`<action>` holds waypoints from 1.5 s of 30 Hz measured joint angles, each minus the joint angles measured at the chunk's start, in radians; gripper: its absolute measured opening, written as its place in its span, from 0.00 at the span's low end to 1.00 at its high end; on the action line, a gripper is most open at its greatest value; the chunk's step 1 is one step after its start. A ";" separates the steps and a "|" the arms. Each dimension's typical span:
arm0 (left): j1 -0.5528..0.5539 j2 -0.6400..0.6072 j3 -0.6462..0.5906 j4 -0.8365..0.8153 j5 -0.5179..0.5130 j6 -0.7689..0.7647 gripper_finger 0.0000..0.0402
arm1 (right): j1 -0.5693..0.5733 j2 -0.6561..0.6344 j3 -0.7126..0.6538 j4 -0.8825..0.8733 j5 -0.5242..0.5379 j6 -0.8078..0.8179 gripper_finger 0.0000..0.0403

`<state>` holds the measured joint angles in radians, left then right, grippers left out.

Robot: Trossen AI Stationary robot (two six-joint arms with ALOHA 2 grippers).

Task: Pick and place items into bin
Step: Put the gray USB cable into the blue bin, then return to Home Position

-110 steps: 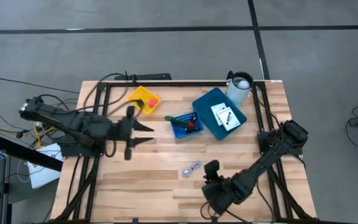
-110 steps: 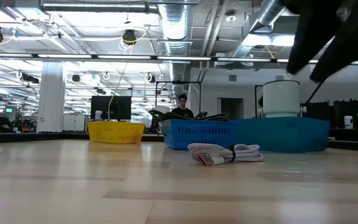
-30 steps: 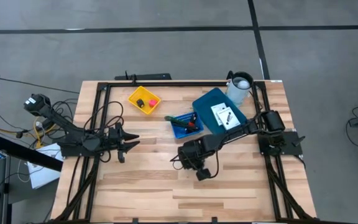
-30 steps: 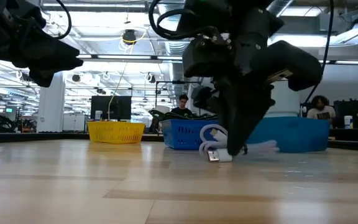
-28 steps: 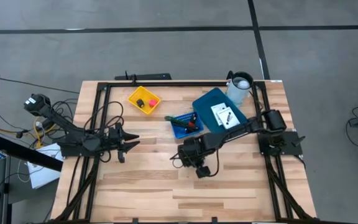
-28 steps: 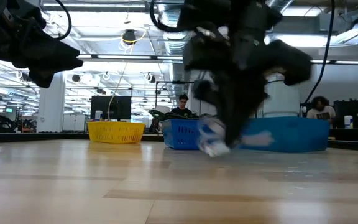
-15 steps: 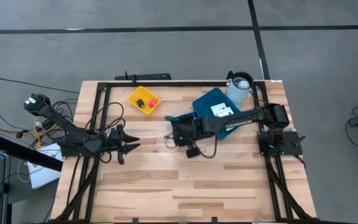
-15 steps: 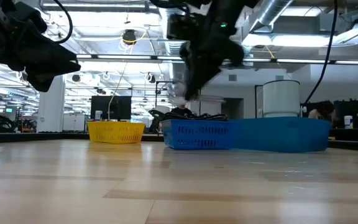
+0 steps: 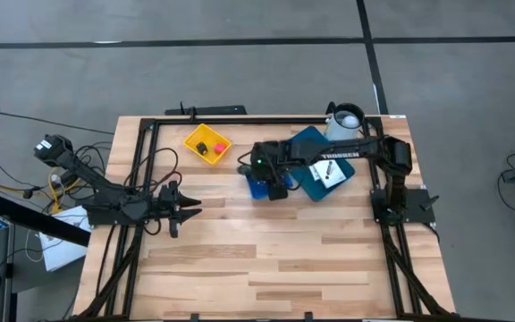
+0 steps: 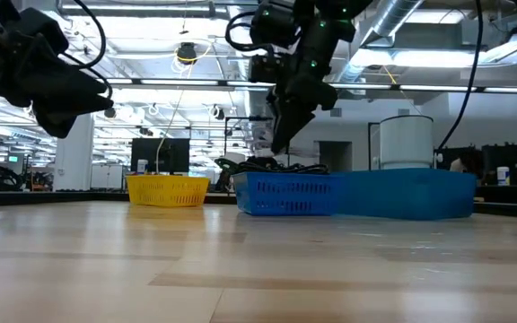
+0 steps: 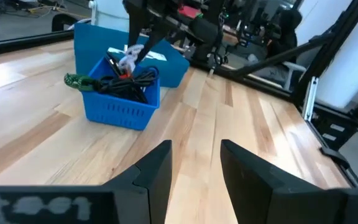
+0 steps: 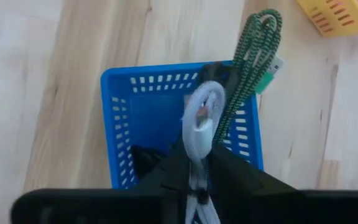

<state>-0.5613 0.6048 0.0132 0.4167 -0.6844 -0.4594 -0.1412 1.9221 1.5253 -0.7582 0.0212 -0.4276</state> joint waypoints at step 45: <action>0.004 -0.003 0.004 0.103 0.076 0.207 0.31 | 0.436 -0.404 -0.047 -0.234 0.034 0.452 0.19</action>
<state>-0.5578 0.6022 0.0170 0.5193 -0.6089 -0.2520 0.2950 1.5178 1.4784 -0.9926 0.0552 0.0240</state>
